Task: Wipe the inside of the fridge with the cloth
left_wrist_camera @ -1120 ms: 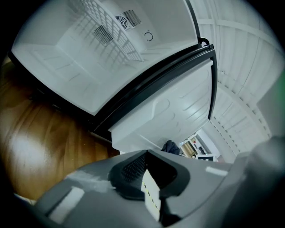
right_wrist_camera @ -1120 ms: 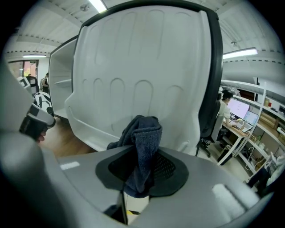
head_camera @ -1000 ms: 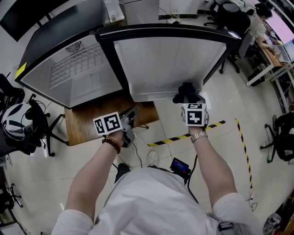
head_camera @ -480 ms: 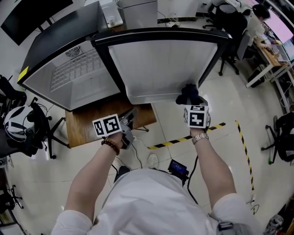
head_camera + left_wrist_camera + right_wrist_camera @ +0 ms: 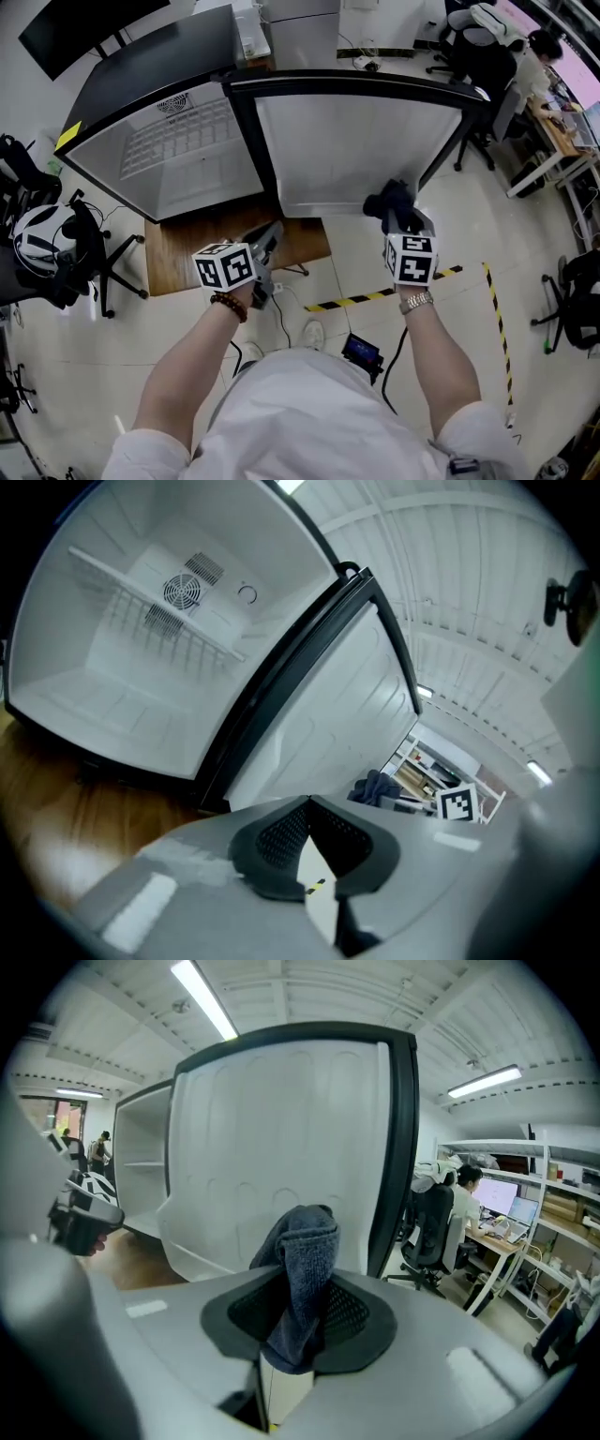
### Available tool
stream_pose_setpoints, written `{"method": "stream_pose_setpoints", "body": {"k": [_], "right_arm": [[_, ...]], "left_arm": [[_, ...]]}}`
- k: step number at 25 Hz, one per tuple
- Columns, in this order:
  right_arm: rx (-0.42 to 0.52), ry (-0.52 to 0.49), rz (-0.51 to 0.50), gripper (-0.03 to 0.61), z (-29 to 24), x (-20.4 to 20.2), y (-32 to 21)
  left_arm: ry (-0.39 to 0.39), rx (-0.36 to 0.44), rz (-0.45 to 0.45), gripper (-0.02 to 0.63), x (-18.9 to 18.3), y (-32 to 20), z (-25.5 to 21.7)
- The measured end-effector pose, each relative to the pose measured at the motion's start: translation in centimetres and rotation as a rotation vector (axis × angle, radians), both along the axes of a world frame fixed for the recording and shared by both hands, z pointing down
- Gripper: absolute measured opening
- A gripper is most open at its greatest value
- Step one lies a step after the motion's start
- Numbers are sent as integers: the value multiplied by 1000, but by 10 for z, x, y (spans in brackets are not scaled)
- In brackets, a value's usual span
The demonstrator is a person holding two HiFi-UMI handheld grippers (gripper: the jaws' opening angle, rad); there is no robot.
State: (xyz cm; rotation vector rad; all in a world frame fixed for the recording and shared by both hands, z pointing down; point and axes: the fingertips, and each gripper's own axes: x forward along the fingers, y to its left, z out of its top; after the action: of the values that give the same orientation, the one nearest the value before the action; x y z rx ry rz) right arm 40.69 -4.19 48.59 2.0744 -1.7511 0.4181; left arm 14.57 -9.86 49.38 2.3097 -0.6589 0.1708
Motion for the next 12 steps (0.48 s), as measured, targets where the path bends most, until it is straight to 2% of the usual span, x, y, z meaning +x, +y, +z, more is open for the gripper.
{"method": "stream_pose_setpoints", "body": {"k": [4,12], "right_arm": [[70,1,-106,91,-32,-48,-3],[193,-13,-376,91,-95,-192,-8]], "left_arm": [[-34,116,-8,6,-21,1,-25],[-134,364,-49,6,-102,11,-82]]}}
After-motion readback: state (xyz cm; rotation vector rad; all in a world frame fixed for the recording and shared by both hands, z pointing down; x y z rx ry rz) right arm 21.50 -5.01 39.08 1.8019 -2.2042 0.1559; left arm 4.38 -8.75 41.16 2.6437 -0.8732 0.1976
